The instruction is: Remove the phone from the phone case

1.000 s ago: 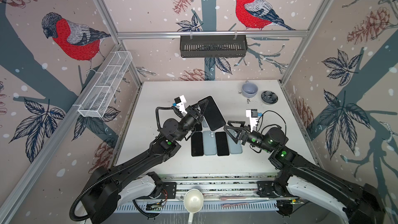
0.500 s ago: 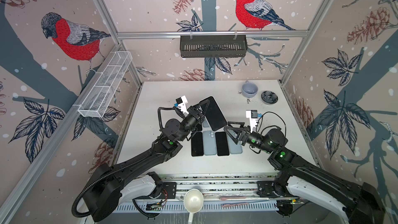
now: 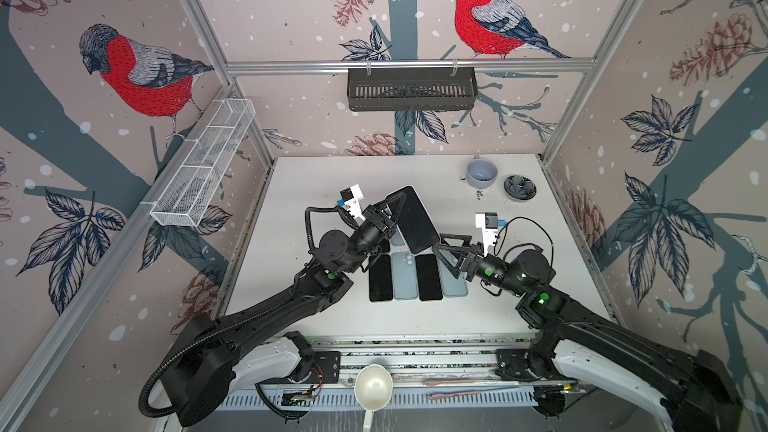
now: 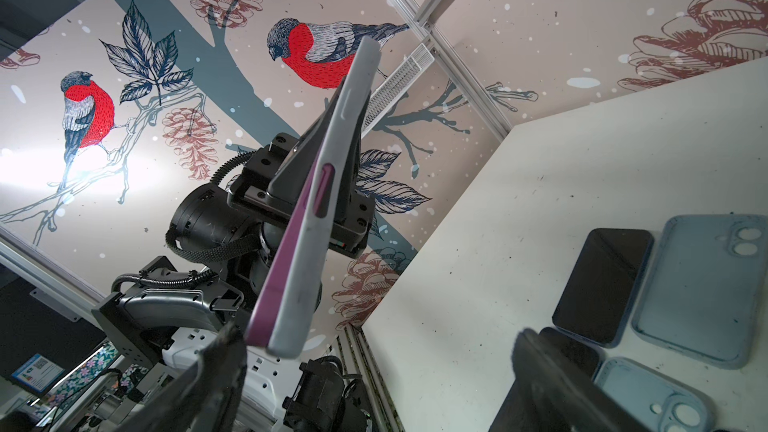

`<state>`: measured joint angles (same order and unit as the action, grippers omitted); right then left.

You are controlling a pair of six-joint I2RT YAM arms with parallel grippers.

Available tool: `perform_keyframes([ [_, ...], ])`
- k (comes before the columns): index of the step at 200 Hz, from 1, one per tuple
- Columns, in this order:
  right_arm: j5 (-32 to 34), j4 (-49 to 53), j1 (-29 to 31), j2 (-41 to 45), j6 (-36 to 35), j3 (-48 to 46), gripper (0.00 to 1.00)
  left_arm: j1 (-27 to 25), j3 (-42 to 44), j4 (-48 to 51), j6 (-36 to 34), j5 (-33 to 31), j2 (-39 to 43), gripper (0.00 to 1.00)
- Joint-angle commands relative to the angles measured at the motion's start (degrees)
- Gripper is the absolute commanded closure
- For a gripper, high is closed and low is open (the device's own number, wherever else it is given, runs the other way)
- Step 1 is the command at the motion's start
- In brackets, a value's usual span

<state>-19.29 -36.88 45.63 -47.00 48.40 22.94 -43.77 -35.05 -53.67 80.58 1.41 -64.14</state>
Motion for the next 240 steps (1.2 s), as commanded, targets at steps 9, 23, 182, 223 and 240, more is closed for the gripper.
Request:
perform_keyframes([
  [9,0.9,-1.3,0.0,-0.2,0.5,-0.4,0.0,-0.2,-0.2,-7.2,0.8,0.4,0.7,1.0],
  [23,1.0,-1.3,0.1,-0.1,0.6,-0.7,0.01,-0.2,-0.1,-7.1,0.7,0.3,0.9,1.0],
  [182,1.3,-2.6,-0.2,-1.5,0.9,0.1,0.01,-1.0,1.0,-10.0,0.6,1.8,-0.1,1.0],
  [223,-0.5,-4.2,-1.4,-1.4,2.3,0.2,0.01,-1.0,1.5,-10.5,0.5,2.5,-0.7,1.0],
  [240,-1.2,-4.6,-1.7,-1.7,2.7,0.4,0.03,-1.1,1.6,-11.2,0.5,2.7,-1.2,1.0],
])
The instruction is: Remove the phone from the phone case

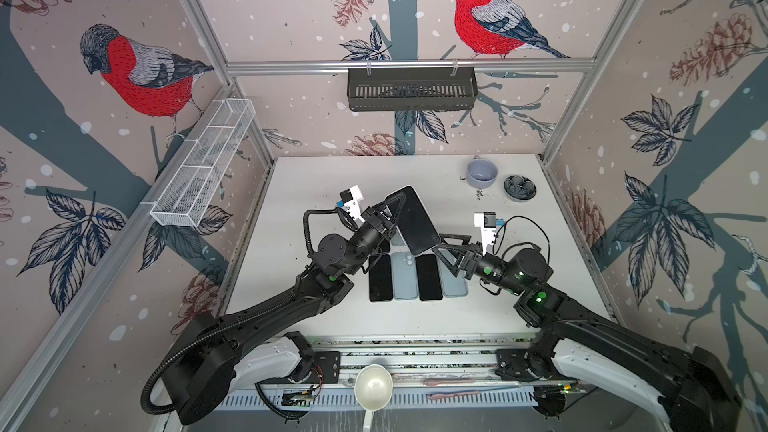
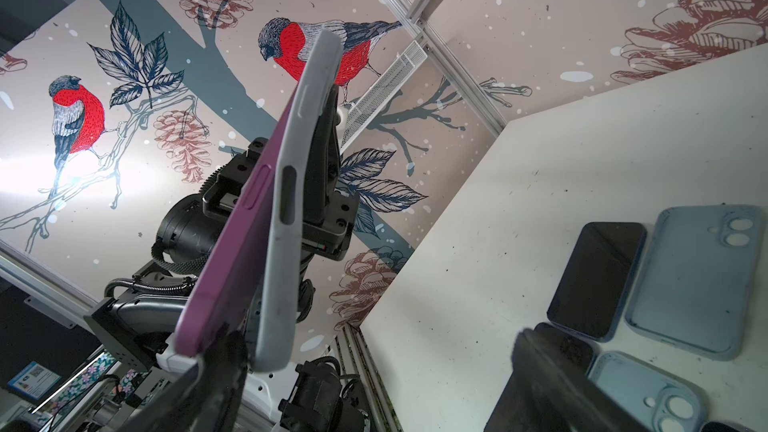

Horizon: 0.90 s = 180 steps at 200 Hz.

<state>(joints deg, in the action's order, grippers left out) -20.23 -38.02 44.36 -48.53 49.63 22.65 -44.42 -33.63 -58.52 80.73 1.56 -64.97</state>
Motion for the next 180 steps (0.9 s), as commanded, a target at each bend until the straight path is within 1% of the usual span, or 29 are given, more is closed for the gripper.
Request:
perform_keyframes([
  [1,-0.2,-3.5,-0.4,-0.2,1.5,0.7,0.03,-0.4,0.2,-6.4,0.4,2.6,-0.4,1.0],
  [21,-0.8,-3.8,-0.9,-0.5,1.9,1.0,0.04,-0.4,0.2,-7.4,0.8,3.3,-1.4,1.0],
  [56,-2.2,-5.6,-1.2,-1.2,3.1,0.9,0.16,-0.5,0.5,-8.5,0.9,3.4,-2.1,1.0],
  [74,-3.0,-7.2,-1.4,-1.2,3.8,0.6,0.18,-0.5,0.6,-9.2,0.7,3.6,-2.5,1.0],
  [111,-5.4,-9.1,-1.8,-1.5,5.3,0.5,0.45,-0.6,0.8,-11.2,0.9,3.9,-4.7,1.0],
  [133,-6.7,-10.6,-2.0,-1.3,6.2,0.1,0.49,-0.5,0.1,-11.1,-0.6,4.3,-6.2,1.0],
  [139,-6.9,-10.5,-2.1,-1.2,6.3,0.0,0.54,-0.5,0.1,-11.0,-0.5,4.2,-6.7,1.0],
  [148,-7.2,-10.2,-2.4,-1.1,6.5,0.0,0.63,-0.5,0.4,-12.1,-0.1,4.1,-7.5,1.0],
  [165,-8.0,-10.0,-3.1,-0.7,7.3,-0.4,0.77,-0.4,1.0,-14.3,0.4,3.9,-9.1,1.0],
  [180,-8.4,-9.3,-3.9,-0.2,7.8,-0.6,0.88,-0.4,1.1,-14.3,0.4,3.9,-10.0,1.0],
])
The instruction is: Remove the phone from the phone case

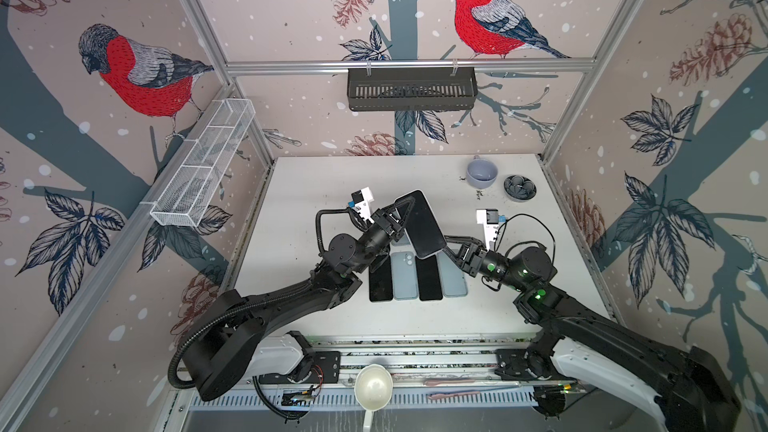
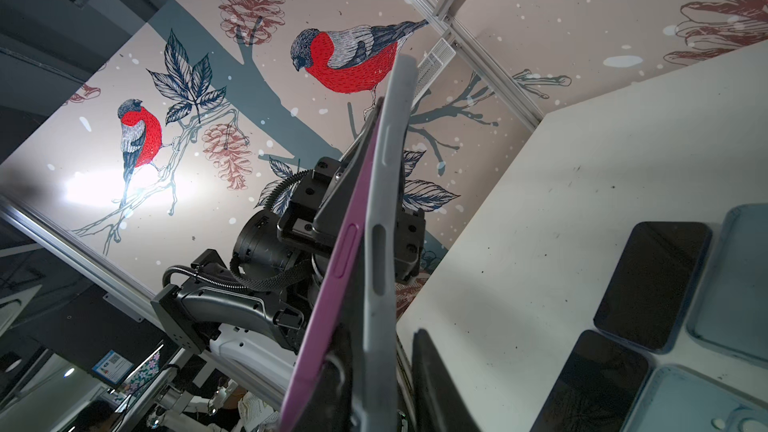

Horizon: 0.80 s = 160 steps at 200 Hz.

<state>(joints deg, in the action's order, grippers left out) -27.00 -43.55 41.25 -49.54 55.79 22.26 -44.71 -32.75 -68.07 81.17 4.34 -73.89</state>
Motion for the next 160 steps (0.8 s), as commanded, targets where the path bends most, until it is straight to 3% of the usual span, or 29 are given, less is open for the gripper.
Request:
perform_keyframes([
  [1,-1.7,-3.7,-0.9,0.9,1.6,-0.2,0.88,-0.1,0.2,-4.7,-0.1,1.1,-1.2,1.0],
  [19,-1.4,-2.7,-1.6,2.0,1.8,-0.5,0.97,-0.1,0.0,-4.7,-0.7,1.5,-2.2,1.0],
  [45,-0.4,-0.5,-2.2,3.3,1.8,-1.0,0.98,-0.1,-1.1,-2.4,-2.1,1.9,-2.8,0.98],
  [78,-0.1,-0.1,-3.1,3.9,2.5,-2.1,0.99,-0.1,-1.3,-0.3,-3.5,0.9,-2.9,0.72],
  [133,1.4,0.6,-3.7,4.6,4.9,-2.9,1.0,-0.1,-2.1,3.8,-5.3,0.2,-2.8,0.38],
  [155,3.7,4.7,-4.0,5.7,5.7,-2.6,1.0,-0.1,-2.5,9.8,-7.7,-1.7,-0.7,0.26],
  [160,4.2,5.6,-4.1,6.0,5.9,-2.7,1.0,-0.1,-2.8,12.4,-8.8,-2.4,0.2,0.19],
])
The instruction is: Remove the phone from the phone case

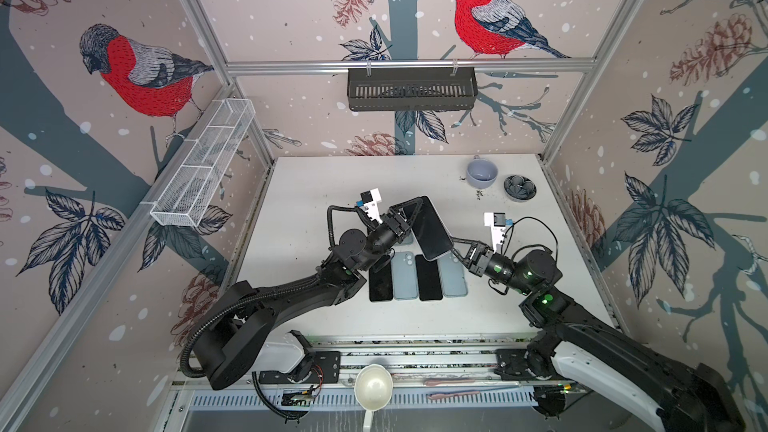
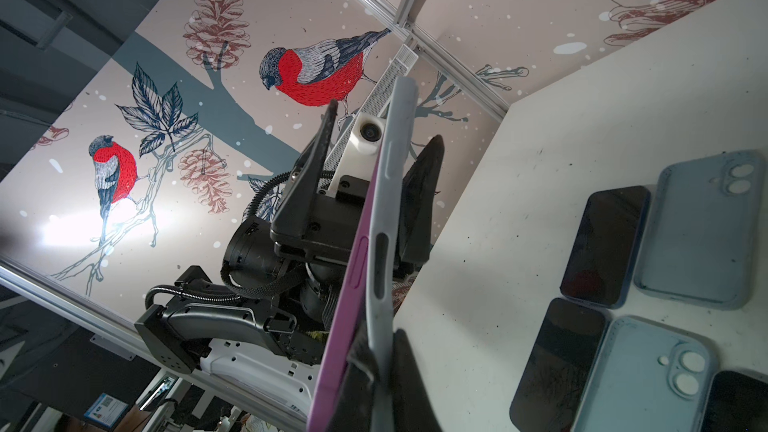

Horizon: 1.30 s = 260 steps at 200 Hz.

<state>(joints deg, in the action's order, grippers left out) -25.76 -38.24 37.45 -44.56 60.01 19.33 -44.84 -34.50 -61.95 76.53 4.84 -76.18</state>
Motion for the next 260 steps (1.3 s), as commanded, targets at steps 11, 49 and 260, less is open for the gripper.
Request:
perform_keyframes([
  [11,3.7,2.3,-0.4,1.4,2.0,0.4,1.0,-0.1,-2.2,12.6,-6.8,-4.6,4.8,0.16],
  [49,5.8,5.7,-1.4,1.7,4.2,-0.2,1.0,-0.1,-3.9,25.5,-13.7,-9.2,11.9,0.15],
  [260,7.8,10.8,-4.9,5.0,7.8,-2.9,1.0,-30.8,-33.2,68.8,-70.5,-38.7,6.3,0.02],
])
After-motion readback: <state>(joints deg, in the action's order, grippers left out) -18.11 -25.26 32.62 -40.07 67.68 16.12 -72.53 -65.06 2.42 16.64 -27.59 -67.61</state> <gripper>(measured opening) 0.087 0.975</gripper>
